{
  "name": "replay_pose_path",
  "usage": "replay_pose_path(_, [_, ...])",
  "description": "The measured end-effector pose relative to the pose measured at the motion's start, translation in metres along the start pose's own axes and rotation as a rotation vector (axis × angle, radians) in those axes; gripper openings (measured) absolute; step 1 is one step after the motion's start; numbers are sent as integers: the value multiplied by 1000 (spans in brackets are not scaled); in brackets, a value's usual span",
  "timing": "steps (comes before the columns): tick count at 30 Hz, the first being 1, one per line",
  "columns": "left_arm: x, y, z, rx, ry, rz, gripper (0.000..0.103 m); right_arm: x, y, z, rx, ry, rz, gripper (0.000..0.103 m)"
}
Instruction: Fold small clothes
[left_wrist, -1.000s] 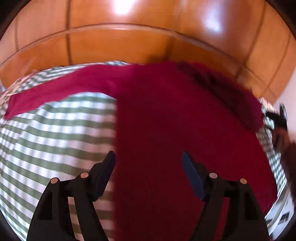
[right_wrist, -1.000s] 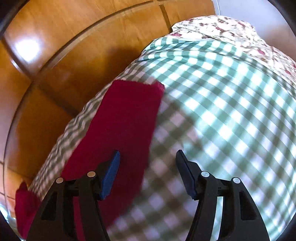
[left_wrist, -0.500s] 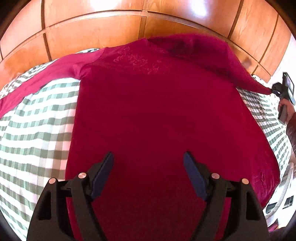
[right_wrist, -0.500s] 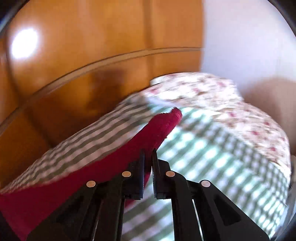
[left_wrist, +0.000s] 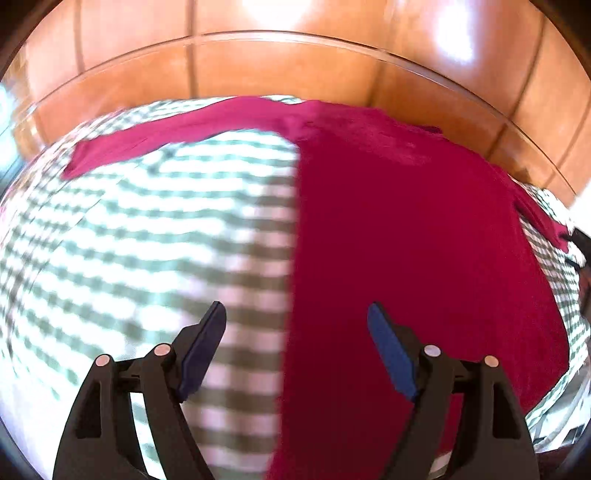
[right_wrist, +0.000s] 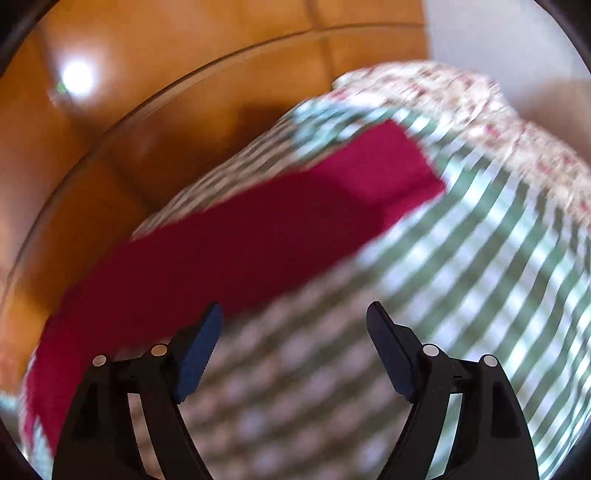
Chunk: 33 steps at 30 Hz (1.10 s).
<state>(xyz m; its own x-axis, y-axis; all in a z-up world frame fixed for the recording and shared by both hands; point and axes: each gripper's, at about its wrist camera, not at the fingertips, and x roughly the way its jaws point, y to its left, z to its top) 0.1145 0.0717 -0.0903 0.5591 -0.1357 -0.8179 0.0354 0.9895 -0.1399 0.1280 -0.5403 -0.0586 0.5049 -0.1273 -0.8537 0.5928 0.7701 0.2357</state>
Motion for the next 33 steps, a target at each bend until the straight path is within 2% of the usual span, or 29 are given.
replay_pose_path(5, [-1,27,-25,-58,46,-33,85,-27,43,-76,-161,167,191,79])
replay_pose_path(7, [0,25,-35,-50,56,-53,85,-37,55,-108,-210,227,220,79])
replay_pose_path(10, [0,13,-45,-7,40,-65,84,-55,68,-145,-266,260,216,73])
replay_pose_path(13, [3,3,-53,62,30,-35,74,-66,79,-172,-324,285,216,59])
replay_pose_path(14, [3,0,-53,73,24,-35,65,-67,81,-177,-346,287,200,52])
replay_pose_path(15, [2,-3,-53,85,19,-48,47,-70,85,-185,-374,281,181,43])
replay_pose_path(16, [2,-7,-52,94,17,-66,41,-71,90,-190,-401,279,172,37])
replay_pose_path(17, [1,-10,-53,107,18,-98,21,-72,93,-193,-416,281,170,25])
replay_pose_path(18, [-1,-12,-53,122,14,-99,11,-74,94,-195,-428,279,165,10])
replay_pose_path(19, [-3,-14,-53,129,9,-89,9,-77,97,-195,-452,271,157,8])
replay_pose_path(24, [-20,-4,-58,101,10,-155,8,-98,95,-190,-487,229,161,8])
replay_pose_path(28, [-25,0,-71,104,36,-167,7,-110,83,-202,-509,256,157,8])
replay_pose_path(31, [-28,4,-80,96,63,-166,8,-110,74,-214,-478,292,161,8])
replay_pose_path(33, [-30,4,-82,100,69,-164,14,-110,70,-218,-466,305,174,8])
